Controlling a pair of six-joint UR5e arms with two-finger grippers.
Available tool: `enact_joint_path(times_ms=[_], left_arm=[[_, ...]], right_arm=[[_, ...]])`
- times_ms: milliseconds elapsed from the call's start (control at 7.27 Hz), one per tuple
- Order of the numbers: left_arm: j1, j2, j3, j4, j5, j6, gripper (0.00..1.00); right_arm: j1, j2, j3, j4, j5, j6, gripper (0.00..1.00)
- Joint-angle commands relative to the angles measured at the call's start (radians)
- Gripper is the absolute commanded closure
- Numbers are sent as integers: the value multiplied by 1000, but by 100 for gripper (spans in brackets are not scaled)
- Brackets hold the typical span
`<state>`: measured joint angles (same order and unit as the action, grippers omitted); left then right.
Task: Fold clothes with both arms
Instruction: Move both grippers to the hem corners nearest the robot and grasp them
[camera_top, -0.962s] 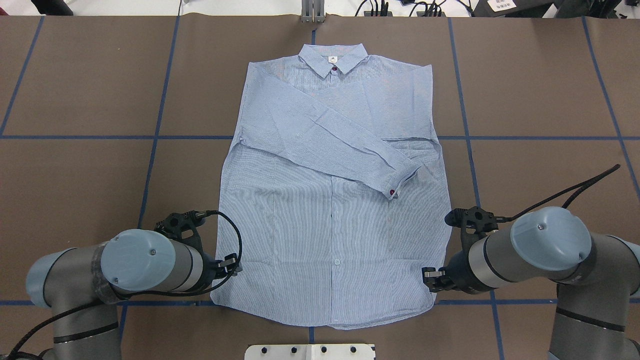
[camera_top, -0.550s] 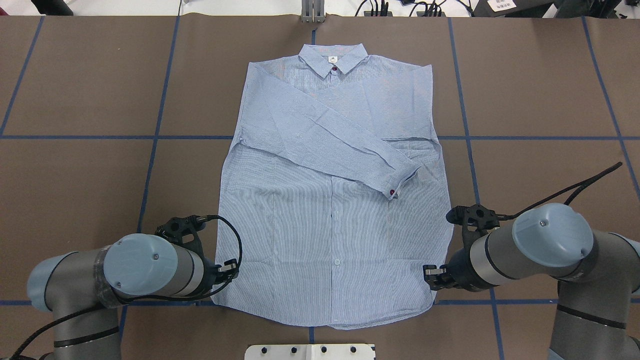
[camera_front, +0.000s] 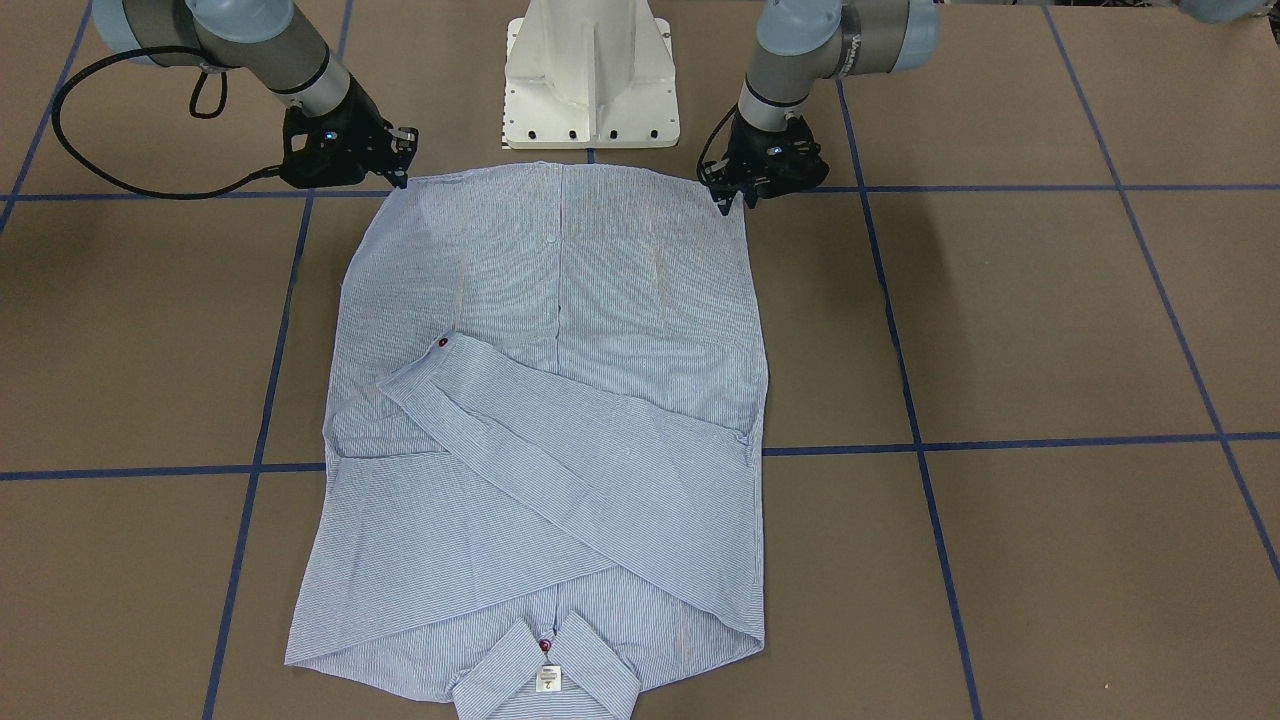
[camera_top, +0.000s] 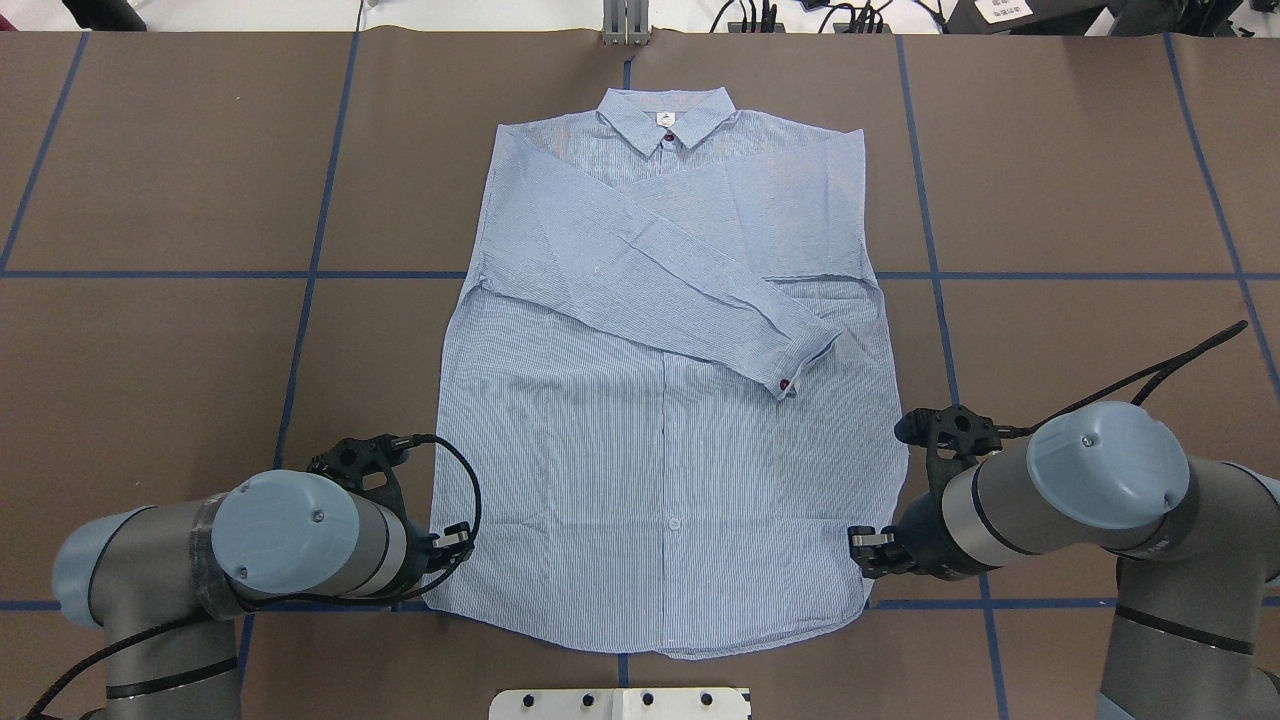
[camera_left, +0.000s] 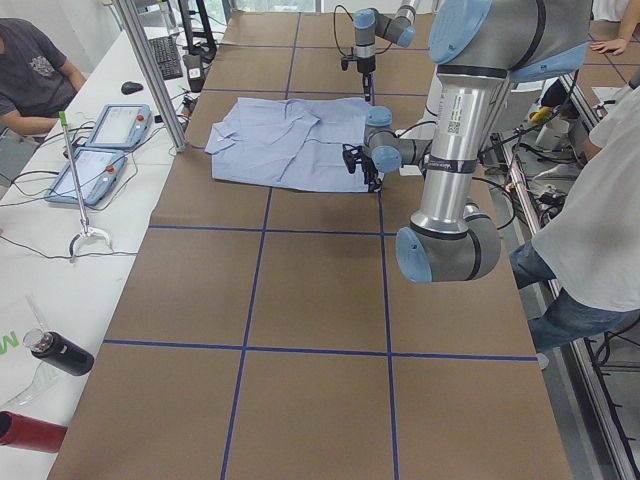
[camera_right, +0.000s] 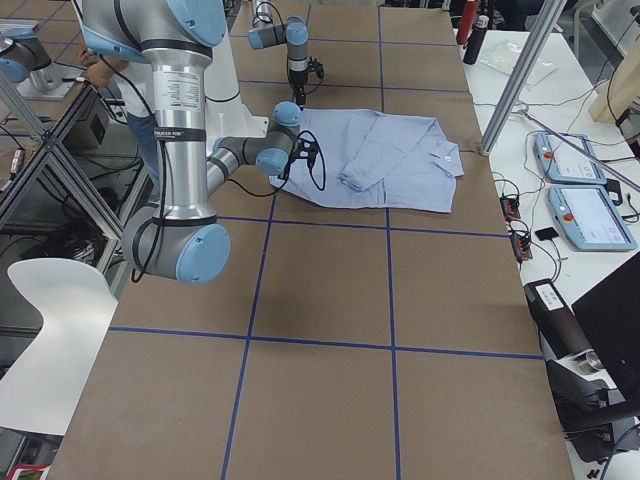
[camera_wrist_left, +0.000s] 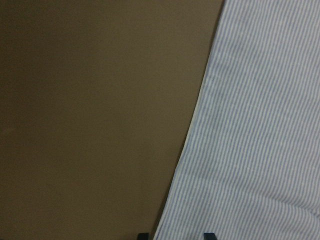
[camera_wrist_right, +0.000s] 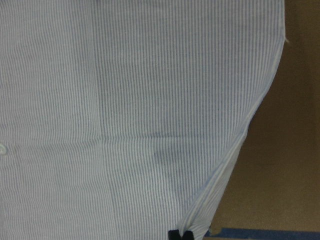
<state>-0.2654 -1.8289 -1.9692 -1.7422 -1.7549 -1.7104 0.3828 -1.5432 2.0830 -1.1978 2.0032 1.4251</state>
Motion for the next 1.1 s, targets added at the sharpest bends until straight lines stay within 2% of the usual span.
enact_joint_path(times_ms=[0,412,962], left_arm=[[6,-1,-2,32,0,0,52],[12,-3,-2,33,0,0,53],[20,-6,-2,33,-2,-2,60]], right_arm=[[1,0,0,-2,0,0,100],[1,-2,0,-3,0,0,100],[22,-3,0,-3,26,0,100]])
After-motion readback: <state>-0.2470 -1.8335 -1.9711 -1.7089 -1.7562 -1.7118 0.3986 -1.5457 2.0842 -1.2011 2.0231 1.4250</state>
